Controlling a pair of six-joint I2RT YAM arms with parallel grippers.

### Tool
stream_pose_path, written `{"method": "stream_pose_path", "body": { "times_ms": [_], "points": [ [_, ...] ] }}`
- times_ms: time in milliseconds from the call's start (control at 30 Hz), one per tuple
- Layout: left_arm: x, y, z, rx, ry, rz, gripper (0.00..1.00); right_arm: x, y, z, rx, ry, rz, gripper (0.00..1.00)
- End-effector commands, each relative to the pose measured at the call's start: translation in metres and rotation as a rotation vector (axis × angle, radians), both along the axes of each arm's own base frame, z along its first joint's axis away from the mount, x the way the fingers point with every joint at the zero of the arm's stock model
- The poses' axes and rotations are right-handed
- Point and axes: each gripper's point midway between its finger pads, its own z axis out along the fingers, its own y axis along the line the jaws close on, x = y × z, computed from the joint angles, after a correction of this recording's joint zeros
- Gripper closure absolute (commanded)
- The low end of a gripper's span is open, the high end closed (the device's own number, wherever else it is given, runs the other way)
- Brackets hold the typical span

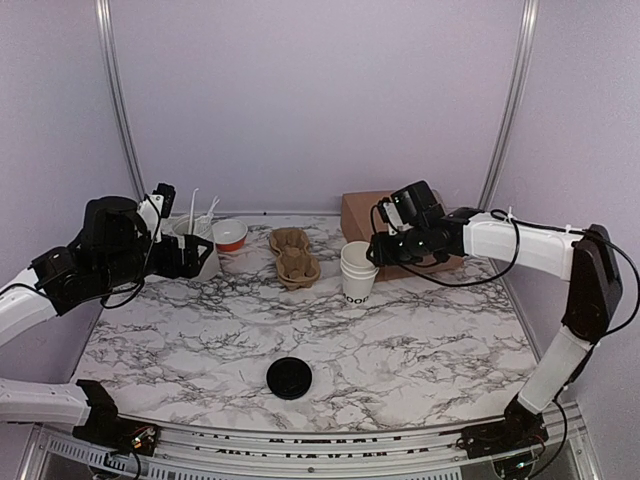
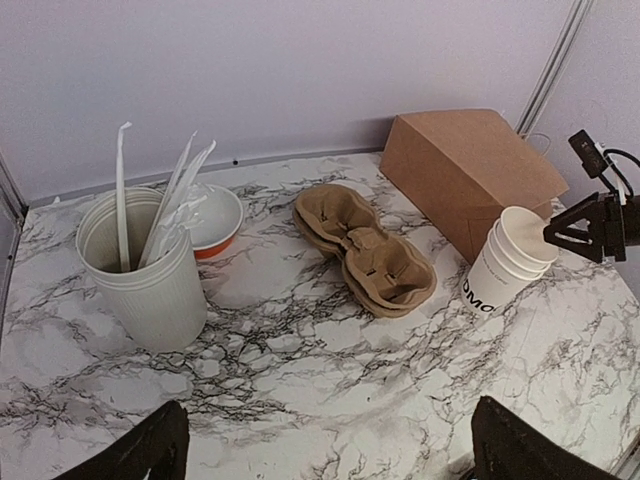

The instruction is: Pack the takeout coffee

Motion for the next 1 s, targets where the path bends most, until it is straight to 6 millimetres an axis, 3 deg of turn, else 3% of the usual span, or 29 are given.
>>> {"method": "stream_pose_path", "body": {
  "times_ms": [0,967],
  "points": [
    [-0.004,0.012,0.022,0.040,-0.073,0.014,0.01,0.016,0.005,0.014,0.018,-0.036,-0.022,0.53],
    [-0.012,0.026,0.018,0.033,-0.109,0.045,0.01,0.030,0.007,0.015,0.007,-0.044,-0.057,1.00]
  ]
}}
